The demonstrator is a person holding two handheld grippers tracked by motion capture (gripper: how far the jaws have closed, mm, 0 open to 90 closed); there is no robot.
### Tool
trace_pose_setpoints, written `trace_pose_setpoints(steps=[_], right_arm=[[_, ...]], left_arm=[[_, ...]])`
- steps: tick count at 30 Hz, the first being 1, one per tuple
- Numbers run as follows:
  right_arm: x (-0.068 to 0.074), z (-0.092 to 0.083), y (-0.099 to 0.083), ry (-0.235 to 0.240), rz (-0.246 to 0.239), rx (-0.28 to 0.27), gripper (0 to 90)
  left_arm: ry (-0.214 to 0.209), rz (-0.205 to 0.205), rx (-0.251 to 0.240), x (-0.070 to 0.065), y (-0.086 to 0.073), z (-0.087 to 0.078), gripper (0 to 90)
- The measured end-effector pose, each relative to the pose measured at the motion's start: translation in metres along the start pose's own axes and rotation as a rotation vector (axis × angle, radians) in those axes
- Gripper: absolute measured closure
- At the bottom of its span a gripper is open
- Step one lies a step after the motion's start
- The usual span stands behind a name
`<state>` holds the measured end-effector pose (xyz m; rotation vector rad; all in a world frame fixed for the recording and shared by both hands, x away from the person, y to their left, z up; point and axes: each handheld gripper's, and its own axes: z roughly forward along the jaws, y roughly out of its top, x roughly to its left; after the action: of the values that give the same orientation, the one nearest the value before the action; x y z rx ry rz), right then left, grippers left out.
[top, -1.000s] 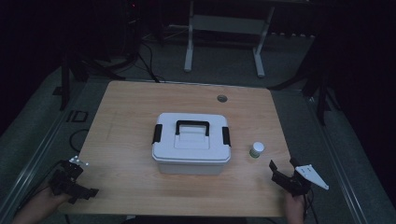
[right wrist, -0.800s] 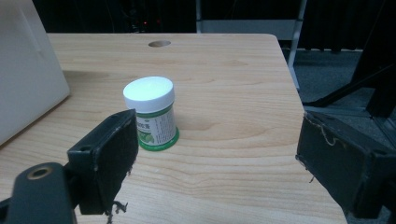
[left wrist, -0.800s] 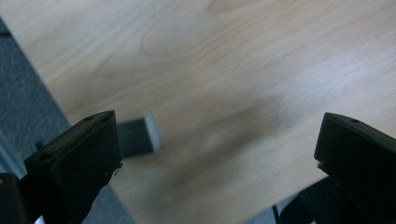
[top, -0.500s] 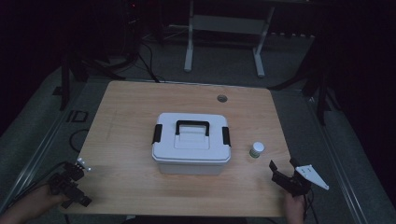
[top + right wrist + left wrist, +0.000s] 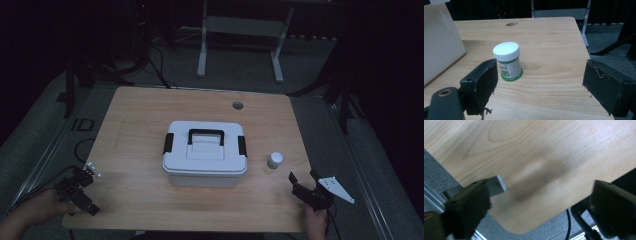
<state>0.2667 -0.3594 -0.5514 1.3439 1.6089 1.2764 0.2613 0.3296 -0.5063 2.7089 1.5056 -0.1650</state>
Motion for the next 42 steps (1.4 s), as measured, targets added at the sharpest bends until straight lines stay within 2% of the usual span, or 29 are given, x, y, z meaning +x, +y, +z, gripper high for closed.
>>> trace_pose_setpoints(steps=[3,9,14,18,25,33,39,41,42], right_arm=[[0.001,0.000,0.000,0.003,-0.005,-0.004,12.2],[0.001,0.000,0.000,-0.003,-0.012,-0.001,12.0],[0.002,0.000,0.000,0.002,-0.019,0.002,12.0],[0.002,0.001,0.000,-0.001,-0.024,0.007,11.9],[0.003,0.001,0.000,0.009,-0.028,0.023,11.8],[0.007,0.001,0.000,0.029,-0.057,0.036,11.2],[0.006,0.000,0.001,0.043,-0.040,0.022,11.3],[0.006,0.000,0.001,0.043,-0.037,0.017,11.3],[0.006,0.000,0.001,0.048,-0.036,0.015,11.3]], left_arm=[[0.005,0.016,0.022,-0.002,0.004,0.001,4.1],[-0.007,0.041,0.029,-0.006,0.013,-0.005,4.1],[-0.006,0.039,0.026,-0.002,0.019,-0.017,4.2],[-0.029,0.063,0.014,-0.002,0.022,-0.028,4.1],[0.002,0.100,0.029,-0.010,0.032,-0.039,4.2],[-0.004,0.129,0.004,-0.013,0.045,-0.055,4.9],[-0.001,0.185,-0.002,-0.020,0.060,-0.068,4.9],[0.027,0.205,-0.002,-0.024,0.065,-0.073,5.0],[0.023,0.208,-0.003,-0.025,0.068,-0.075,5.0]])
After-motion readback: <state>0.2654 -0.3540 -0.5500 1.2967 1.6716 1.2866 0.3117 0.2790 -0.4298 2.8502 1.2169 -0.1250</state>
